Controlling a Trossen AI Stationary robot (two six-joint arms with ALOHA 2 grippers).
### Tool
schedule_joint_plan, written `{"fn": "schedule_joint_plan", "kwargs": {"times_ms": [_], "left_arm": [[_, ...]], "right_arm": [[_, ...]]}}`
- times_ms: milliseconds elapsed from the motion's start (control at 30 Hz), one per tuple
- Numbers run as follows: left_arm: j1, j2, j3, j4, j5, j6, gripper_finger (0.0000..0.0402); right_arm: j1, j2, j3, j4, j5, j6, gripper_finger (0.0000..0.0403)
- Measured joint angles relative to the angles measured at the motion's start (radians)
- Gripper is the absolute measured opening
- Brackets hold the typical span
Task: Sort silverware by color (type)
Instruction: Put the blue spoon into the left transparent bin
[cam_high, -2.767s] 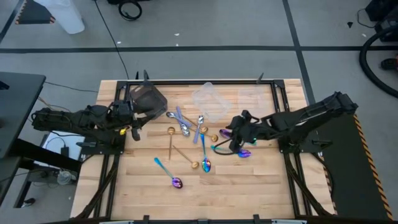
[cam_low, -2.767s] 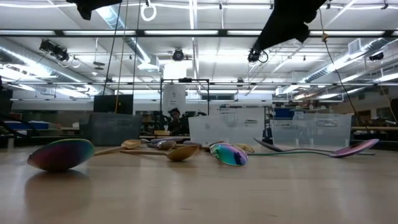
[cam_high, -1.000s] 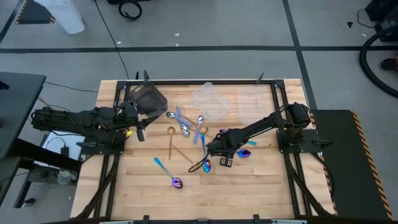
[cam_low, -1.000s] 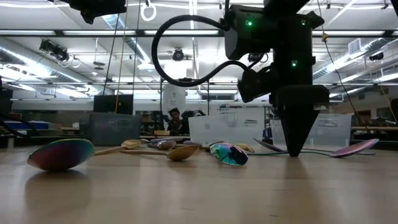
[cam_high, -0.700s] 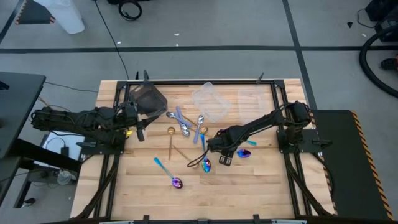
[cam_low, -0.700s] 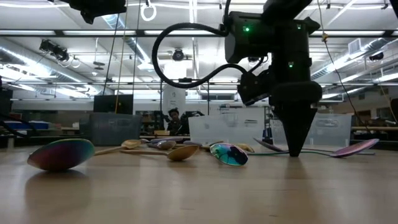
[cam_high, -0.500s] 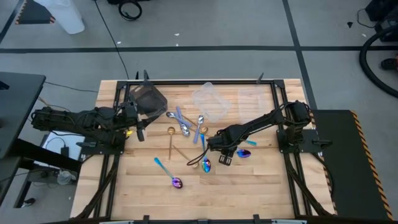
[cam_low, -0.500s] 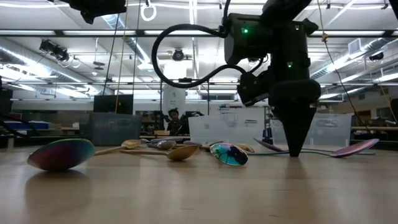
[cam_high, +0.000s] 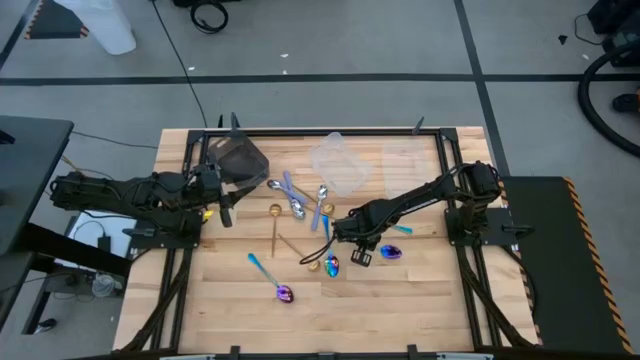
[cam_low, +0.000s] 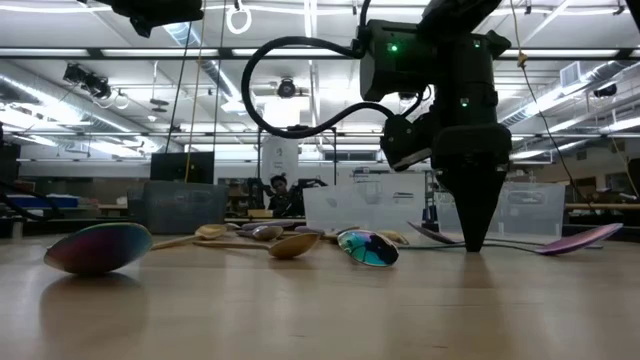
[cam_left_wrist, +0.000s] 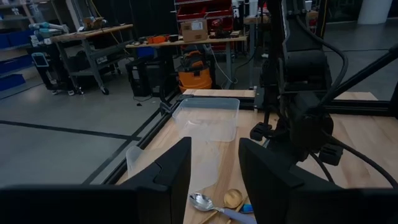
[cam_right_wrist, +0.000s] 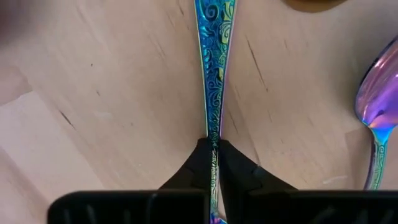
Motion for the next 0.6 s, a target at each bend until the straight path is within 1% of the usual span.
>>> {"fn": "schedule_joint_plan", "kwargs": {"times_ms": [133,600], "left_arm": [[0.000,0.000,0.000,0.000,0.000,0.000,0.0141],[0.000,0.000,0.000,0.001,0.000,0.000,0.0141]], "right_arm": [[0.000,0.003,0.013,-0.023,0.004,0.013,0.0023],[-0.005,0.009,0.164,-0.207,0.027,-0.002,0.0023]]}}
